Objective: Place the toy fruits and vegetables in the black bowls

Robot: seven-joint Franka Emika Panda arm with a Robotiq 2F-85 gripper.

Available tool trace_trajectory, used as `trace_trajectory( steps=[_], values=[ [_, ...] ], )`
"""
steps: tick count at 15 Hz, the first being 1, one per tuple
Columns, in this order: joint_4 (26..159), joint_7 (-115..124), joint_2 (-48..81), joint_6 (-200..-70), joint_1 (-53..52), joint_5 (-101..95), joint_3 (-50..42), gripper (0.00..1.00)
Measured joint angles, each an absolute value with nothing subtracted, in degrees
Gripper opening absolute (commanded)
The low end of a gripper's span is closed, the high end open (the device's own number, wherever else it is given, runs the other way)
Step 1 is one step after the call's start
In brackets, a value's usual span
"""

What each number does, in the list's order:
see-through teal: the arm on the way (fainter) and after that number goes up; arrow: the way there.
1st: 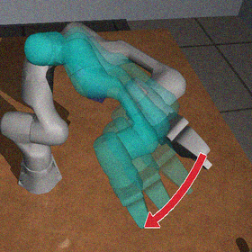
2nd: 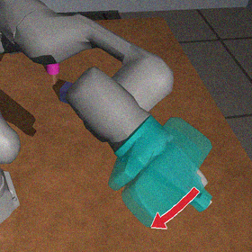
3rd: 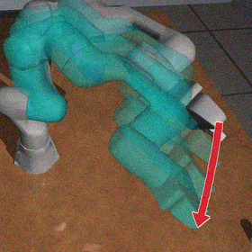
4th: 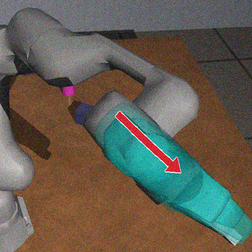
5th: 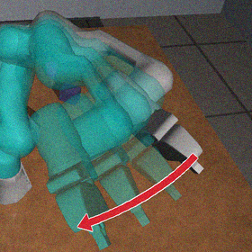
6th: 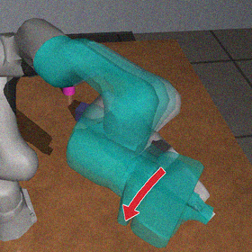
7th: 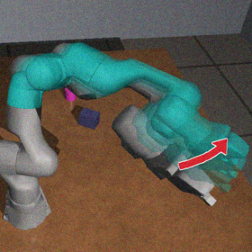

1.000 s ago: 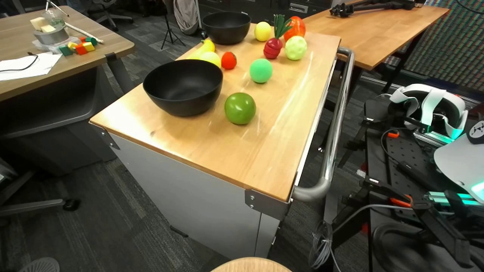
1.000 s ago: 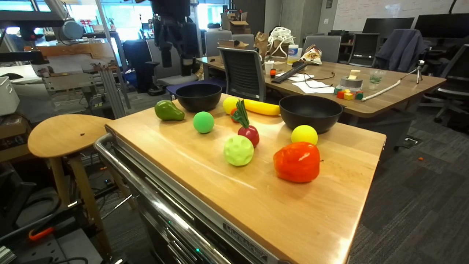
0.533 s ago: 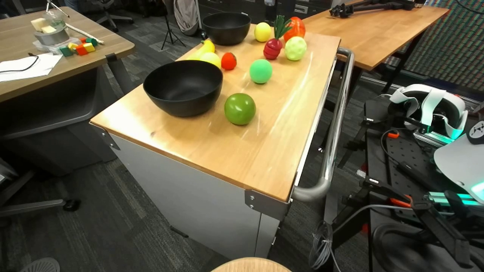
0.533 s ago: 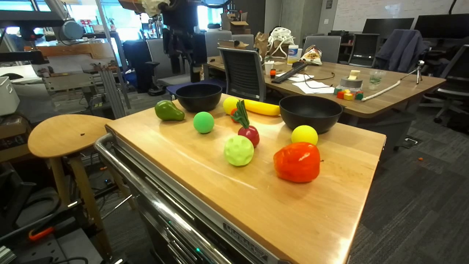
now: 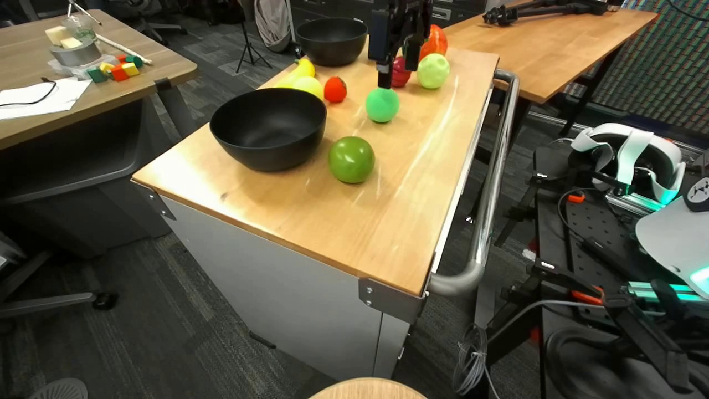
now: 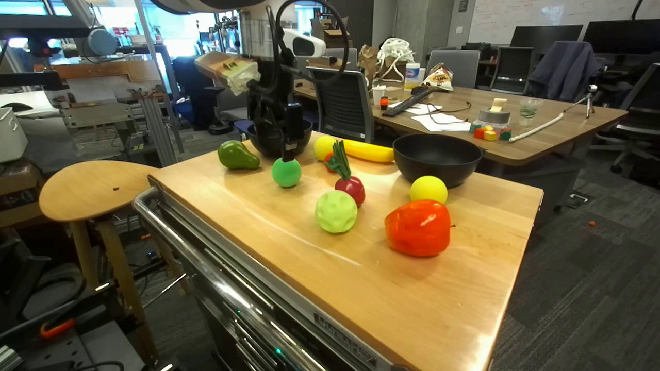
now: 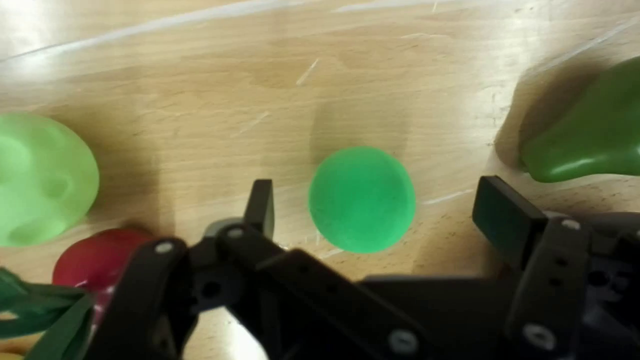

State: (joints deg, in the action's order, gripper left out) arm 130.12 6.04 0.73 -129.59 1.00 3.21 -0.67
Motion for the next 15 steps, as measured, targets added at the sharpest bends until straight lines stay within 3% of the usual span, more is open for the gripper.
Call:
trace_trajectory(
  steps=[3, 4, 6, 11, 15],
  values=[
    [129.76, 6.07, 3.21, -131.82, 1.00, 3.25, -0.67, 0.96],
    [129.49, 6.17, 3.80, -132.15, 1.00, 3.25, -0.67, 0.74],
    [129.00, 6.68, 4.93, -132.51, 1.00, 3.13, -0.67, 0.71],
    [127.44, 7.88, 7.69, -132.71, 1.00, 3.07, -0.68, 0.32],
    [126.53, 7.87, 7.44, -132.26, 0.95, 3.10, -0.52, 0.24]
  ],
)
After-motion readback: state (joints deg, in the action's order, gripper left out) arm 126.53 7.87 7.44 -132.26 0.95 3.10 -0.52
